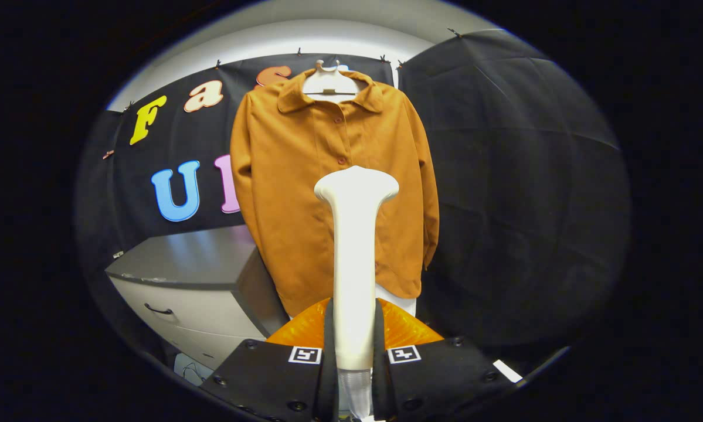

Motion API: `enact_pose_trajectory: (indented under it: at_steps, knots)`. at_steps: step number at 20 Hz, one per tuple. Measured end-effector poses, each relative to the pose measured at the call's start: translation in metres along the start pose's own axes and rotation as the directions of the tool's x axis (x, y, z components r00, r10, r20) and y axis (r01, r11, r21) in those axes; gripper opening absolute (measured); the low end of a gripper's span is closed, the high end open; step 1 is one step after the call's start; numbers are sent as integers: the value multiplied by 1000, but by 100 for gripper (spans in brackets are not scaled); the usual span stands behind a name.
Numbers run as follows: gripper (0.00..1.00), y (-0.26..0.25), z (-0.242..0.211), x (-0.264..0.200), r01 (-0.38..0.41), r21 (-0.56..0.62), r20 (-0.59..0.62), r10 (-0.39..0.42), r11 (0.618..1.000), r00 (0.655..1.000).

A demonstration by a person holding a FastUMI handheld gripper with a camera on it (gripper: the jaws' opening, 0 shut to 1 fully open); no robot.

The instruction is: Iron the clothes twice with a garment steamer, once on the left side and once on the right side.

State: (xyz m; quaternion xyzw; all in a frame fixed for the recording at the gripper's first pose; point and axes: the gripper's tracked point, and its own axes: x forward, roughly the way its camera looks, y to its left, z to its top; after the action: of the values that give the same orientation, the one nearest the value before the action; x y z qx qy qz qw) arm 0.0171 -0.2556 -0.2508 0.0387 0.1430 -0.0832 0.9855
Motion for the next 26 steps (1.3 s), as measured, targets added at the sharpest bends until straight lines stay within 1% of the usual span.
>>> enact_pose_trajectory:
  at_steps: [4, 5, 10, 16, 21, 23, 26]
  knots:
    - [26, 35, 60, -7, -32, -9, 91, 33, 999, 995]
    - [26, 38, 64, -19, -38, -4, 107, 39, 999, 993]
    - [26, 80, 128, -22, -39, -3, 146, 39, 999, 988]
    - [26, 140, 194, -44, -81, -1, 241, 79, 997, 967]
    - [26, 178, 221, -72, -95, -16, 284, 96, 995, 954]
    - [26, 189, 222, -81, -94, -22, 284, 96, 995, 954]
    - [26, 205, 216, -92, -113, -17, 278, 113, 993, 954]
